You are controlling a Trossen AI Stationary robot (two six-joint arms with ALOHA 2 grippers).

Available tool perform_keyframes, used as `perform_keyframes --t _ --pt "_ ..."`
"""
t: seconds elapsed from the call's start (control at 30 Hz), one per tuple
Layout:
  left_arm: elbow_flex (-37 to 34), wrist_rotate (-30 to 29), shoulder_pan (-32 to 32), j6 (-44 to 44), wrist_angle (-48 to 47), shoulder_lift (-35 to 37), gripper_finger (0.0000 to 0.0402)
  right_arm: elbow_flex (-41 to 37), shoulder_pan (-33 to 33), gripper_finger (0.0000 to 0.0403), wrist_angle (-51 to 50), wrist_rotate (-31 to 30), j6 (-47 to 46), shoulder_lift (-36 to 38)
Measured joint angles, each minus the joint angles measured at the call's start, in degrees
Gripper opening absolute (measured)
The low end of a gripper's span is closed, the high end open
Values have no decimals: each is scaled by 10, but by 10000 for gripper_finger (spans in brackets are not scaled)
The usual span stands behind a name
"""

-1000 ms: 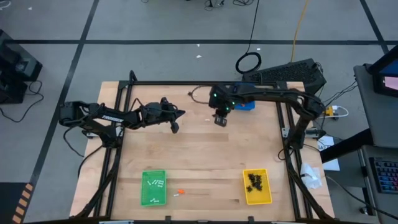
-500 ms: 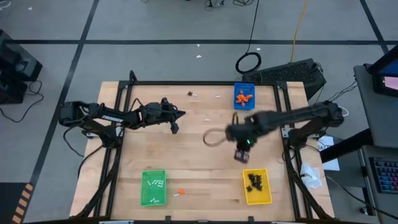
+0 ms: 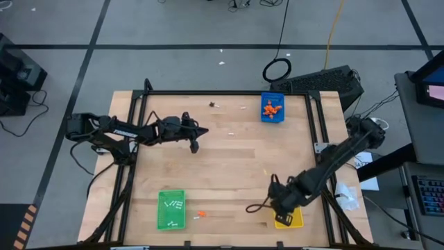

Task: Sort Halloween decoration
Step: Put the black spider toy into the yellow bin, then put the white bone toy into the green bin

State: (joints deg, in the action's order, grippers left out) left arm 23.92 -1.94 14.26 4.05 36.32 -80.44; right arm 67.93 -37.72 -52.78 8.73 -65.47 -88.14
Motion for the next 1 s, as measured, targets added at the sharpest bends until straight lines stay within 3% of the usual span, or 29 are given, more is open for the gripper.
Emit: perform_keyframes --t 0.17,0.4,0.6,0.8,0.9,1.0 --pt "0 18 -16 -3 0 0 0 -117 -12 0 124 -20 -7 -1" --pt "10 42 -32 -9 -30 0 0 -182 -6 2 153 -30 6 0" --pt "98 50 -34 -72 -189 -8 0 -161 -6 51 137 -30 19 -1" --pt "204 76 -13 -130 -302 -59 0 -73 -6 108 17 -73 66 1" --pt "251 106 0 -144 -330 -108 0 -31 -6 108 -19 -127 114 7" --pt "296 135 10 -158 -356 -161 0 -21 -2 81 -15 -193 167 16"
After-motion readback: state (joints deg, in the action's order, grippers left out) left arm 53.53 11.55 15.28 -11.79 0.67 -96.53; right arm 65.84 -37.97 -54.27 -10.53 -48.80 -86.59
